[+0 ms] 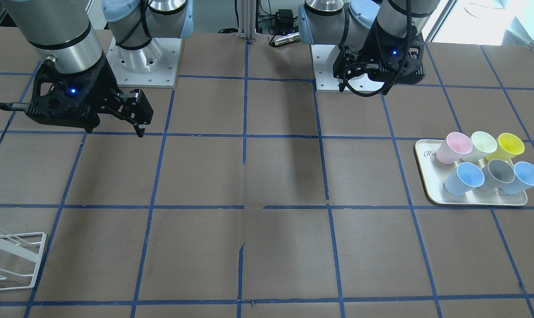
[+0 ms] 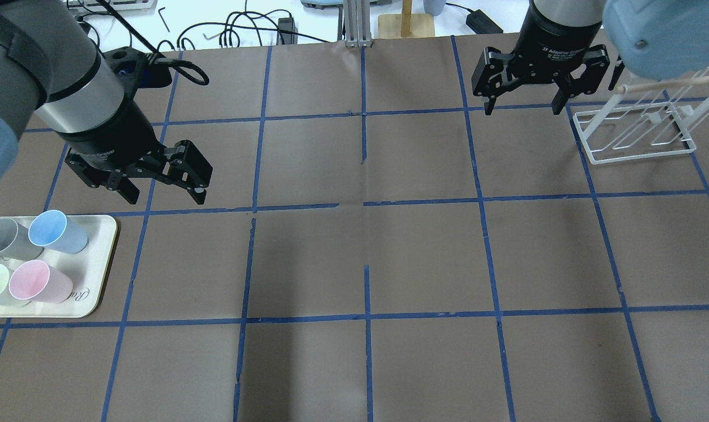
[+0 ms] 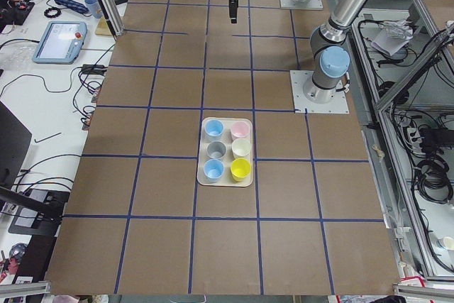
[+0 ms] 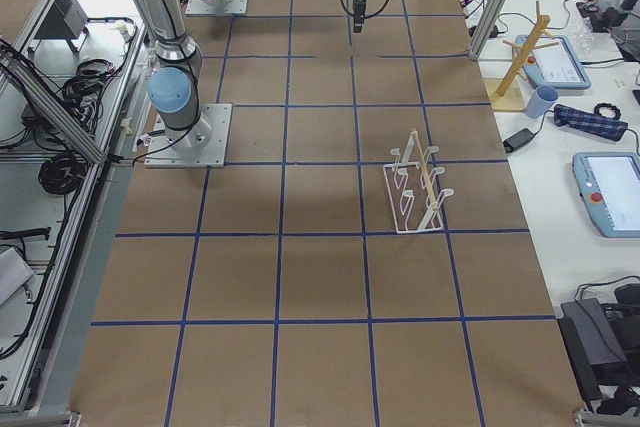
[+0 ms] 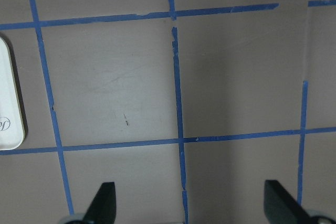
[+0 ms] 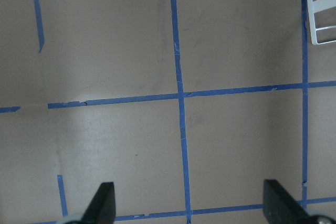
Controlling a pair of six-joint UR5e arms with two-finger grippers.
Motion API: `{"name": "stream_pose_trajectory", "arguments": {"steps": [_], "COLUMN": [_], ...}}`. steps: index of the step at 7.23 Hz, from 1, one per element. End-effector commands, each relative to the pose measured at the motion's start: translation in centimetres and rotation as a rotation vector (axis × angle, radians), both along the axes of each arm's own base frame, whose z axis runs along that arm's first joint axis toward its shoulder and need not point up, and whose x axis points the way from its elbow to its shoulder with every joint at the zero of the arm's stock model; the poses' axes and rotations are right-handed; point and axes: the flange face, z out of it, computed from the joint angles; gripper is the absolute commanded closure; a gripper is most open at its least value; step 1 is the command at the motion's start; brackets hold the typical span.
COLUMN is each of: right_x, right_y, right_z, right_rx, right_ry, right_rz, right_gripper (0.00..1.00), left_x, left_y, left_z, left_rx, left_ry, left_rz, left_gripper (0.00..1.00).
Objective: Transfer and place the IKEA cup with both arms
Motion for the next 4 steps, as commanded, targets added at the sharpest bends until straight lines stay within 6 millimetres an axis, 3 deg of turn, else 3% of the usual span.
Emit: {"name": "stream_pose_trajectory", "arguments": {"steps": [1, 4], "right_x": [-0.01, -0.01], "right_y": [-0.03, -0.06], "right_z": [0.02, -0.07], "right_rx": [-0.003, 0.001], "right_ry": [0.0, 0.0], "right_rz": [0.0, 0.0], "right_gripper": [0.0, 0.0], "left_x": [0.31, 0.24], "left_y": [-0.21, -0.29], "left_z": [-0.18, -0.16], "left_rx": [-0.008, -0.009], "left_ry": [0.001, 0.008], "left_rz": [0.007, 0.012], "left_gripper": [0.0, 0.0]}}
